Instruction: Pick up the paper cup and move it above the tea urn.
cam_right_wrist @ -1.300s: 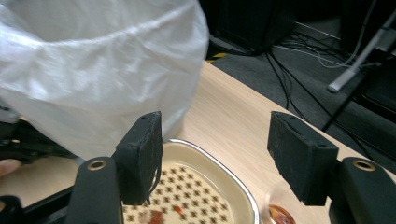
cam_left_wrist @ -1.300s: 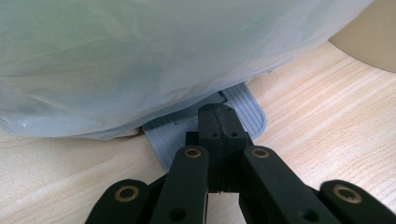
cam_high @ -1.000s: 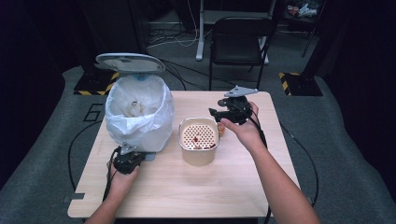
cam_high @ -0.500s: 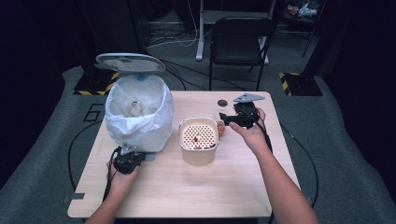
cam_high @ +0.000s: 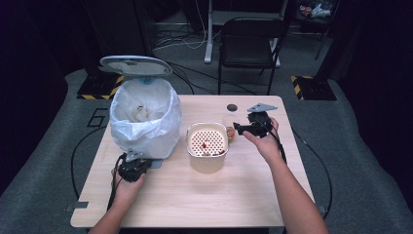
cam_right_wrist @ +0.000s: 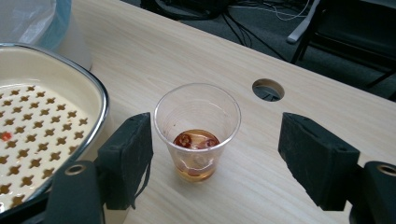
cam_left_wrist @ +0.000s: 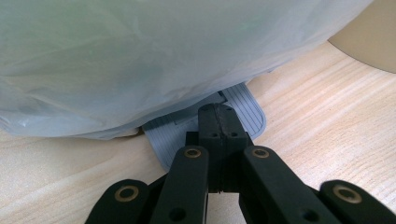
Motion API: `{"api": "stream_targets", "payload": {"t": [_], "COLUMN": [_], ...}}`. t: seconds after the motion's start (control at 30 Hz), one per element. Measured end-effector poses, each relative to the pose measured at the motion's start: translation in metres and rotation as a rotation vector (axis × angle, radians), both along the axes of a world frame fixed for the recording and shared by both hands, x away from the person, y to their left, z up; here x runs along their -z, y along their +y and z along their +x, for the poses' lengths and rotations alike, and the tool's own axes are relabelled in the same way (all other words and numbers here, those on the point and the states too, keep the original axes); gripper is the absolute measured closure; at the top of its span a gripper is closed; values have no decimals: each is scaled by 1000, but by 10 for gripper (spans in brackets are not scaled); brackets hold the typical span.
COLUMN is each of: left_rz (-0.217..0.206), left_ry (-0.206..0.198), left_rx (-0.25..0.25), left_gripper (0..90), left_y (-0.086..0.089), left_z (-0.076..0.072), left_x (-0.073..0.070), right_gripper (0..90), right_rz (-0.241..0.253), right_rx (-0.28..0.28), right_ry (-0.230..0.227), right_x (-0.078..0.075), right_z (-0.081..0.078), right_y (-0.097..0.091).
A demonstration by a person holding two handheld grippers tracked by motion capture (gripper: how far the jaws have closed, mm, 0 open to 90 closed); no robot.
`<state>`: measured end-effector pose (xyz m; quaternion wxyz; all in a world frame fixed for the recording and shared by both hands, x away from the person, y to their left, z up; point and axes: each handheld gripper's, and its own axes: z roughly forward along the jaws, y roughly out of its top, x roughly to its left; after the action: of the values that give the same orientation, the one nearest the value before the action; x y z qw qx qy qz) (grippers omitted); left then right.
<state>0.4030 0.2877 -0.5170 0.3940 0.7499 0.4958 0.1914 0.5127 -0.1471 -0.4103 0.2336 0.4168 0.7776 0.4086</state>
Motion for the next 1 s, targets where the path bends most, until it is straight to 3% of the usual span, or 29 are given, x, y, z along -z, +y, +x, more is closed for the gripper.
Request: {"api": "stream_targets", "payload": {"t": [0.2,0.4,1.0], "left_rz": [14,3,1], "left_ry": [-8,1,1], "left_rx": [12,2,2], "left_gripper": [900,900,900], "left_y": [1,0,1], "left_z": [1,0,0], "left_x": [0,0,0], "right_gripper": [250,221,207], "right_rz": [22,22,16], "right_rx": [-11,-21,-31], "right_ry": [14,26,54], "right_x": [18,32,48], "right_z": [6,10,21], "right_y": [-3,-1,15]}}
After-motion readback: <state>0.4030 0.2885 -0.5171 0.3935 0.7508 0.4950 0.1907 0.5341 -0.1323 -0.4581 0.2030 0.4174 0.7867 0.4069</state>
